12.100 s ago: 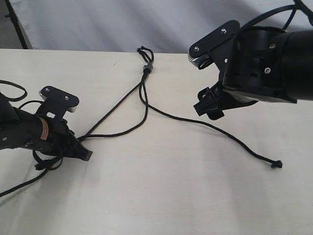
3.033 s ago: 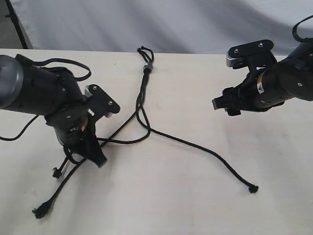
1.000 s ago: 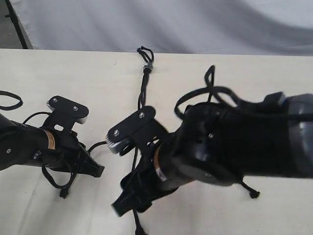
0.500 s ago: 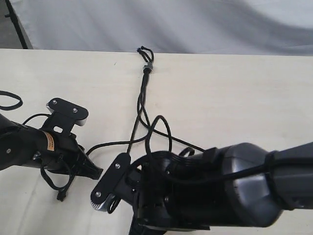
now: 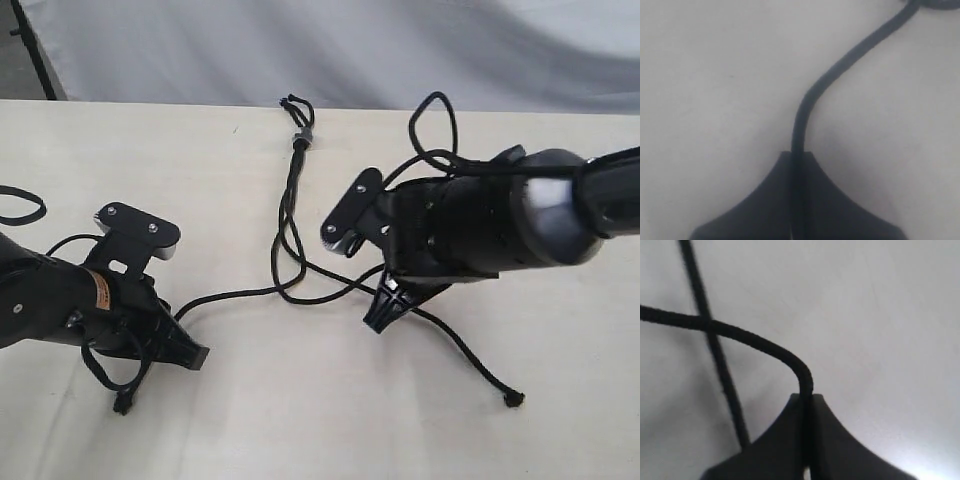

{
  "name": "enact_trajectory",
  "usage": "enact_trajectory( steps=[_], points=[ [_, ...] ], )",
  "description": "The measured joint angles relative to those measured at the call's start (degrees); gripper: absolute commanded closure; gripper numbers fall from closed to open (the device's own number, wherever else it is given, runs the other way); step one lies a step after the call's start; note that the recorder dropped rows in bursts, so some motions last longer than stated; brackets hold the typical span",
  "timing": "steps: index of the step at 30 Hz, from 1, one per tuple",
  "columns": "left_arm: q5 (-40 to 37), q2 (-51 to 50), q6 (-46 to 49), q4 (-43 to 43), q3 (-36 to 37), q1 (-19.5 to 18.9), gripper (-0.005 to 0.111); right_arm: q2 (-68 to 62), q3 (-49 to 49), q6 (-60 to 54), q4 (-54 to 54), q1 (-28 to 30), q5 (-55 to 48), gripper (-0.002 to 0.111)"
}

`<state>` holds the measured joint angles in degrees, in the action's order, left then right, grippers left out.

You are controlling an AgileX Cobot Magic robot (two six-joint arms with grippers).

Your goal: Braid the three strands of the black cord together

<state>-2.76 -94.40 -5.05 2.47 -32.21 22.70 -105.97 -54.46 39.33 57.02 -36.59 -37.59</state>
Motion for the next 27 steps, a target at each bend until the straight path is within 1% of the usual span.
enact_trajectory(
  steps=[2,4,7,11,14,17,20,24,27],
  points=[
    [0.0,0.0,0.0,0.0,0.0,0.0,0.106,-2.6,0.0,0.1,0.0,4.0,2.4,0.108],
    [0.0,0.0,0.0,0.0,0.0,0.0,0.106,-4.9,0.0,0.1,0.0,6.9,3.5,0.108],
    [0.0,0.0,0.0,0.0,0.0,0.0,0.106,-7.4,-0.2,0.1,-1.0,9.6,3.5,0.108],
    [-0.1,0.0,0.0,0.0,0.0,0.0,0.106,-7.5,-0.7,-3.4,-5.3,10.4,3.4,0.108],
    [-0.5,0.0,-0.1,0.0,0.0,0.0,0.106,-7.3,-1.1,-10.7,-11.7,9.8,2.1,0.108],
    [-1.4,0.0,-1.2,0.0,0.0,0.0,0.106,-6.8,-1.4,-20.3,-20.5,7.4,-0.1,0.108],
    [-2.2,0.0,-1.8,0.0,0.0,0.0,0.106,-6.0,-1.6,-30.0,-29.2,3.2,-3.2,0.108],
    [-3.3,0.0,-2.3,0.0,0.0,0.0,0.106,-4.2,-1.9,-44.3,-43.5,-5.6,-4.5,0.108],
    [-3.5,0.0,-2.3,0.0,0.0,0.0,0.106,-2.2,-1.7,-51.1,-52.9,-12.7,-1.4,0.108]
  ],
)
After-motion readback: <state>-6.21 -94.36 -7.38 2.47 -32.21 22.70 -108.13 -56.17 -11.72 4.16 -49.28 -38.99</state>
